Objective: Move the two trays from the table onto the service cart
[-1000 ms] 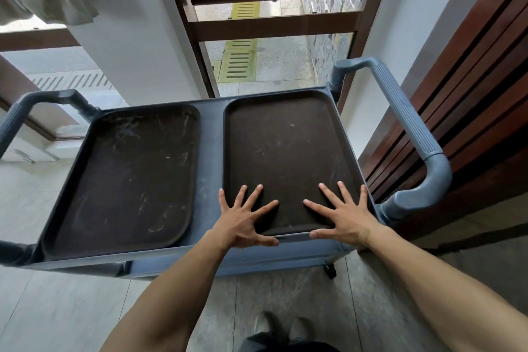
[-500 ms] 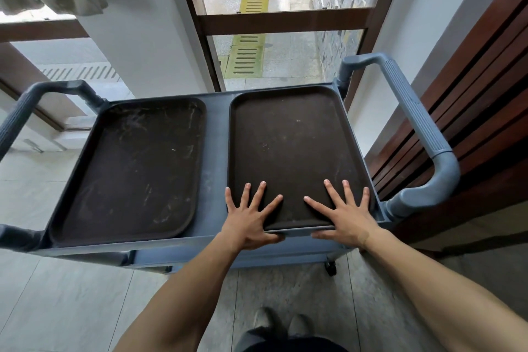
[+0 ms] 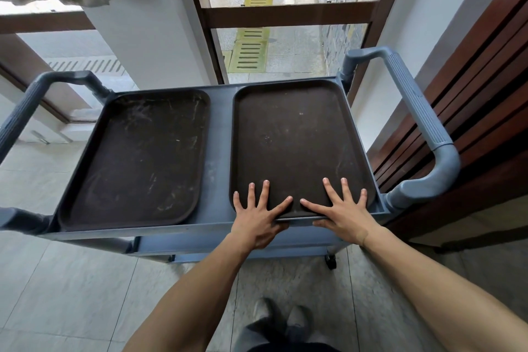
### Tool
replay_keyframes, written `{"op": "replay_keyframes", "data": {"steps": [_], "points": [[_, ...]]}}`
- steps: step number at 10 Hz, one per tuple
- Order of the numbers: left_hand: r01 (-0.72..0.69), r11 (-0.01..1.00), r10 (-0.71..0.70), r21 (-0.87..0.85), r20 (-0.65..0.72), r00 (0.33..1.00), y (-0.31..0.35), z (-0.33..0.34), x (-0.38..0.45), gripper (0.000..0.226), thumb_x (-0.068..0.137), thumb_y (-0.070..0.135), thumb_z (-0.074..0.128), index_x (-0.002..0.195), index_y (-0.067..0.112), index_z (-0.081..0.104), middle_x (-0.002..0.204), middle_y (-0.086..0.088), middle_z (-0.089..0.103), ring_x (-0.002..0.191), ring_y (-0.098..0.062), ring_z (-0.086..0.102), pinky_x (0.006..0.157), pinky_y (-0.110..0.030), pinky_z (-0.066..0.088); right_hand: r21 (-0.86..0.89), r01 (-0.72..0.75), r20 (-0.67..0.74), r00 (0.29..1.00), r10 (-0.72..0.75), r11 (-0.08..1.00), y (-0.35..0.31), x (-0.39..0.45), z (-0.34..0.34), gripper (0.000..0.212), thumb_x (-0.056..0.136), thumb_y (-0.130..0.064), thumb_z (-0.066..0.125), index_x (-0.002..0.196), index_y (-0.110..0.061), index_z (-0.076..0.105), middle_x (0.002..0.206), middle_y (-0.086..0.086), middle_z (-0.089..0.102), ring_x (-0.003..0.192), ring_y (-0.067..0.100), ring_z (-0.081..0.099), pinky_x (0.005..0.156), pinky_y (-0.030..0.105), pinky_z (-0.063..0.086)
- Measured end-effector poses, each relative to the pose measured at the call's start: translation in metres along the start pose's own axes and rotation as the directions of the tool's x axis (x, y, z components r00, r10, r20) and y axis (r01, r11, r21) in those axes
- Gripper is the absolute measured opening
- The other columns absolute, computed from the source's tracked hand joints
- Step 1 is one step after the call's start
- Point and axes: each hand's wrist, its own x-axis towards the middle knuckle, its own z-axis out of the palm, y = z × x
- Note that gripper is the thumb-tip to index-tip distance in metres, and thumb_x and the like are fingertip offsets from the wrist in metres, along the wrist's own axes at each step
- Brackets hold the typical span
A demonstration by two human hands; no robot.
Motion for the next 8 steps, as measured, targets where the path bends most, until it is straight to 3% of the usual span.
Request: {"op": "replay_keyframes", "data": {"steps": [2,5,7,8], "points": [[-0.025,0.999,0.024,0.023,0.02,1.0,0.003,0.003,-0.002,0.065,0.093,0.072,0.025,0.143,0.062,-0.016,0.163,-0.01,-0.024,0.145,-0.048,-0.02,0.107,-0.073,-0.01,-0.009,-0.009,-0.01,1.0,0.009,1.0,-0.001,-0.005,0.004,0.058,0.088,-0.075,0.026,0.123,-0.08,-0.02,0.164,0.003,-0.021,0.144,0.048,-0.022,0.104,0.08,0.001],[0.015,1.0,-0.015,-0.003,0.045,0.999,0.012,-0.003,-0.012,0.064,0.096,0.068,0.027,0.15,0.055,-0.004,0.165,-0.007,-0.017,0.149,-0.04,-0.014,0.113,-0.068,0.001,-0.011,-0.013,0.038,0.999,0.013,1.0,-0.003,-0.012,-0.001,0.062,0.085,-0.08,0.024,0.138,-0.072,-0.007,0.166,0.0,-0.015,0.149,0.039,-0.014,0.107,0.076,0.007],[0.0,0.997,0.004,-0.081,0.05,0.999,0.006,-0.013,-0.033,0.068,0.094,0.071,0.026,0.155,0.044,0.014,0.167,-0.003,-0.002,0.153,-0.026,0.0,0.12,-0.048,0.008,0.1,-0.042,0.052,0.998,0.037,0.994,-0.008,-0.018,-0.012,0.069,0.082,-0.084,0.023,0.145,-0.063,0.007,0.166,-0.006,-0.013,0.151,0.034,-0.007,0.109,0.073,0.013],[-0.041,0.987,0.044,-0.154,0.016,0.999,-0.005,-0.02,-0.05,0.07,0.093,0.072,0.031,0.154,0.037,0.027,0.165,-0.004,0.018,0.149,-0.025,0.019,0.119,-0.039,0.014,0.228,-0.045,-0.007,0.999,0.048,0.973,-0.019,-0.023,-0.02,0.069,0.084,-0.081,0.026,0.148,-0.058,0.013,0.166,-0.007,-0.009,0.152,0.029,-0.001,0.111,0.069,0.02]]}}
